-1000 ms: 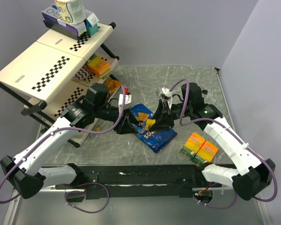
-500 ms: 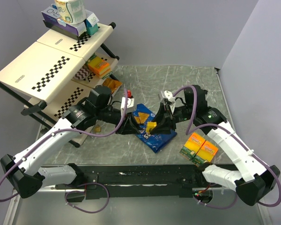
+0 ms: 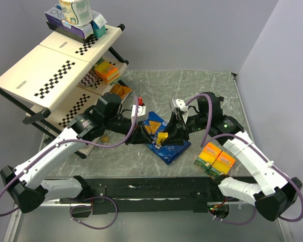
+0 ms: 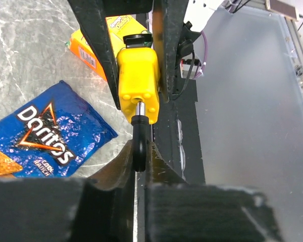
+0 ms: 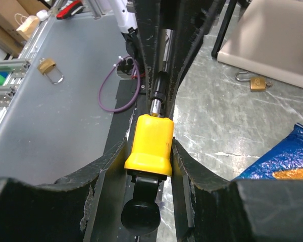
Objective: Lock with the key
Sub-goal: Lock the lock.
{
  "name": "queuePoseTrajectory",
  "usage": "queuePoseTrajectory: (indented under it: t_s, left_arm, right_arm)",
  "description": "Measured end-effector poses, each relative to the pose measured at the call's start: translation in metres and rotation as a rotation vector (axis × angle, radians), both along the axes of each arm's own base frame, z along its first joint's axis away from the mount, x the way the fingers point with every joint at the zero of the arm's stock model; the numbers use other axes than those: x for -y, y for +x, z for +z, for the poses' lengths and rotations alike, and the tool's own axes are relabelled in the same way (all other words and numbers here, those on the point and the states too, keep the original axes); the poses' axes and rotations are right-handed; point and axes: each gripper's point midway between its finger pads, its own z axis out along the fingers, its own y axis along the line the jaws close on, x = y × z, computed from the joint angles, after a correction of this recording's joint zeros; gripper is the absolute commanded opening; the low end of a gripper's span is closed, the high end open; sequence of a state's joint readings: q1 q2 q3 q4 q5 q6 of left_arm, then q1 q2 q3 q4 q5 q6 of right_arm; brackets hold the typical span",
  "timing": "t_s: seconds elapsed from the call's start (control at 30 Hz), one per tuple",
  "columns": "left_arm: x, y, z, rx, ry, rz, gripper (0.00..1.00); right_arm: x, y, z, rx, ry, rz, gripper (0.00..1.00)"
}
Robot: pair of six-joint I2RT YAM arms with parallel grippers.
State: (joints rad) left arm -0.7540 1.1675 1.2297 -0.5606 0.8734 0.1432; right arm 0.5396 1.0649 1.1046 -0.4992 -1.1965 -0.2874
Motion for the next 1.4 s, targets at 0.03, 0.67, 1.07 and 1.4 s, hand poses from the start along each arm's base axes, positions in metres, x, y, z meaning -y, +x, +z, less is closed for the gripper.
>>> queuePoseTrajectory:
  t_s: [0.03, 0.67, 1.07, 1.4]
  left_arm:
    - [0.0, 0.0, 0.0, -0.009, 0.001, 0.004, 0.01]
    - [0.002, -0.005, -0.005, -0.05, 0.025, 0.021, 0.01]
    - [0.008, -0.013, -0.006, -0.109, 0.028, 0.017, 0.01]
    - [0.01, -0.019, -0.015, -0.205, 0.045, 0.012, 0.01]
  right_arm:
    - [0.0, 0.0, 0.0, 0.0, 0.0, 0.001, 0.0]
    - [0.0, -0.002, -0.006, -0.046, -0.01, -0.006, 0.0]
    - [0.0, -0.006, -0.006, -0.151, -0.027, -0.016, 0.0]
    - [-0.002, -0.014, -0.014, -0.164, -0.062, -0.007, 0.0]
